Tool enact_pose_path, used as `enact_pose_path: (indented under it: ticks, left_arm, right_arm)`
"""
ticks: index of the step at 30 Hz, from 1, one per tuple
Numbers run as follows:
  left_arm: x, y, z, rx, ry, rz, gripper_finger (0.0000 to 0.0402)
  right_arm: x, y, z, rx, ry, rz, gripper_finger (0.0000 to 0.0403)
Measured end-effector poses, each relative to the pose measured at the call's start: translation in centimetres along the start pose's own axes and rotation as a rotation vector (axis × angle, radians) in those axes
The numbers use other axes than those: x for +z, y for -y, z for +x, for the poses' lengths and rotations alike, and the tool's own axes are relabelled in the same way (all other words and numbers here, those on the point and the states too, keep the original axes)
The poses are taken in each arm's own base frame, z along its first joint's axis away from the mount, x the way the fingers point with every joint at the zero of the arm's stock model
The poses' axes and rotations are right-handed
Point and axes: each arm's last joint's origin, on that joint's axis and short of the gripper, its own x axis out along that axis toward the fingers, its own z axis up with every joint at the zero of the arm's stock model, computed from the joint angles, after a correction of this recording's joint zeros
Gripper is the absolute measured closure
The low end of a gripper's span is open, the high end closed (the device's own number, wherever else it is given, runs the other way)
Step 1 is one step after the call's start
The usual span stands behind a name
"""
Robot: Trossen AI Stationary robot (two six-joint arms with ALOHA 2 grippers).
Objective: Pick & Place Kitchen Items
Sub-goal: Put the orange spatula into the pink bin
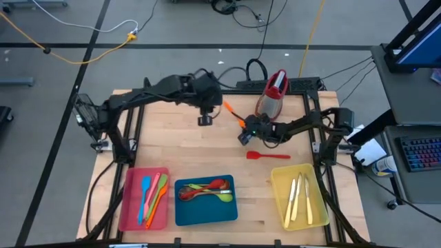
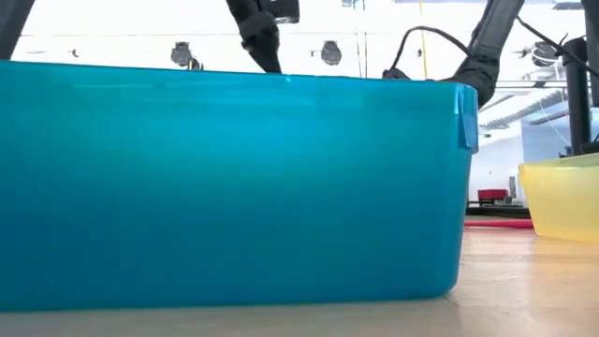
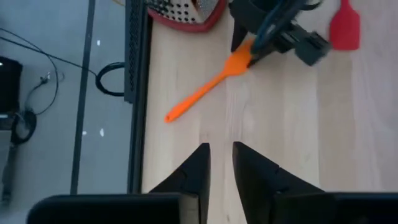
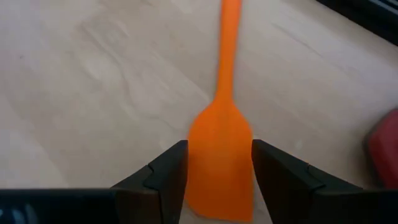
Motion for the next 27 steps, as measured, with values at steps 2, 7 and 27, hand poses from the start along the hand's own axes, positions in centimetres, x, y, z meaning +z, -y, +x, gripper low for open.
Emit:
enact_pose_path:
  ticks: [2,7,27]
  left_arm:
    - [-0.3,-0.1,-1.1,-0.002,0.005,-0.004,0.0337]
    - [-1.0,-0.4,-2.6,-0.003,0.000,-0.014,0.0347]
    - [-5.0,0.9,2.4,-0.107,-0.231,-0.091,0.0350]
  right_arm:
    - [-0.1,0.3,0.5,-0.017,-0.005,0.023,0.0224]
    - [-0.3,1.0,1.3,0.052,-0.056,0.131,0.0204]
    - [-1.4,0.2,0.9,0.110,-0.135,-0.097,0.0386]
